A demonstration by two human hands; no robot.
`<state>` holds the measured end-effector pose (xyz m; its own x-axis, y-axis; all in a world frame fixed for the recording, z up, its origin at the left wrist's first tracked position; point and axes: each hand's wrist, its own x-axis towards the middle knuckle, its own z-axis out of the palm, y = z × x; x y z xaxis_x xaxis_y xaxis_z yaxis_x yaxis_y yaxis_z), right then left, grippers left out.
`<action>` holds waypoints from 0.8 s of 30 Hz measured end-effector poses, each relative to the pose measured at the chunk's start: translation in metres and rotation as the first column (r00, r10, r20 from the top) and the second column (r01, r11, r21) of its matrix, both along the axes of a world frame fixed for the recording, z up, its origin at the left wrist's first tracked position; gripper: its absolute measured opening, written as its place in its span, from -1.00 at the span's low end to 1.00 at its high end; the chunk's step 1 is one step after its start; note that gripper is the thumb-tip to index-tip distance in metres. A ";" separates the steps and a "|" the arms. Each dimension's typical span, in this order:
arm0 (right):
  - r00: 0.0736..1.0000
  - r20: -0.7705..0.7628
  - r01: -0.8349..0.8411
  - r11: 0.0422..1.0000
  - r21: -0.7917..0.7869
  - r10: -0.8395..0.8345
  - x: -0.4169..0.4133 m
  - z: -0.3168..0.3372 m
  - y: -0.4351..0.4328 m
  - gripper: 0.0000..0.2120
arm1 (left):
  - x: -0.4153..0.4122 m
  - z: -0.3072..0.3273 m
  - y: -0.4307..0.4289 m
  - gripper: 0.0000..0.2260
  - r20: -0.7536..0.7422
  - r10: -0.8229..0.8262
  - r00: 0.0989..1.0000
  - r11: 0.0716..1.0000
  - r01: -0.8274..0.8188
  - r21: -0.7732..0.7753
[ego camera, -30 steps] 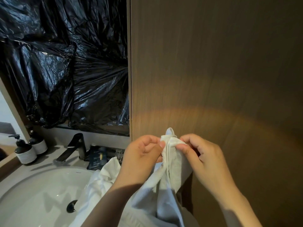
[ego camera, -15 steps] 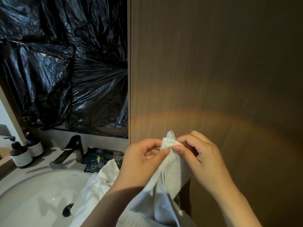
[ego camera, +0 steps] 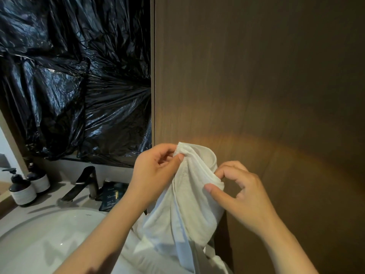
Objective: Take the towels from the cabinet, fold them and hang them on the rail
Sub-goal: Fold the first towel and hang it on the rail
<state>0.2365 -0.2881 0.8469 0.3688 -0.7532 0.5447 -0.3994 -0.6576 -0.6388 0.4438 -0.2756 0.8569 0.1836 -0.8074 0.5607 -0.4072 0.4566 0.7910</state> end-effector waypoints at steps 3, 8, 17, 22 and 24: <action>0.997 -0.065 0.037 0.996 -0.075 -0.042 -0.002 0.003 -0.003 -0.82 | 0.005 0.005 -0.009 -0.89 0.033 0.034 0.999 0.999 -0.033 -0.031; 0.976 -0.189 0.056 0.965 -0.256 -0.107 -0.011 0.011 -0.012 -0.83 | 0.011 0.014 -0.024 -0.86 0.085 0.081 0.993 0.995 -0.075 -0.072; 0.921 -0.284 0.150 0.915 -0.375 -0.268 -0.041 0.012 -0.020 -0.69 | 0.015 0.023 -0.035 -0.85 0.089 0.091 0.992 0.992 -0.083 -0.093; 0.887 -0.281 0.246 0.890 -0.384 -0.366 -0.053 0.024 -0.028 -0.68 | 0.018 0.026 -0.033 -0.89 0.186 0.114 0.976 0.991 -0.097 -0.094; 0.889 -0.269 0.267 0.897 -0.352 -0.370 -0.051 0.026 -0.032 -0.67 | 0.016 0.028 -0.033 -0.91 0.180 0.090 0.980 0.995 -0.080 -0.057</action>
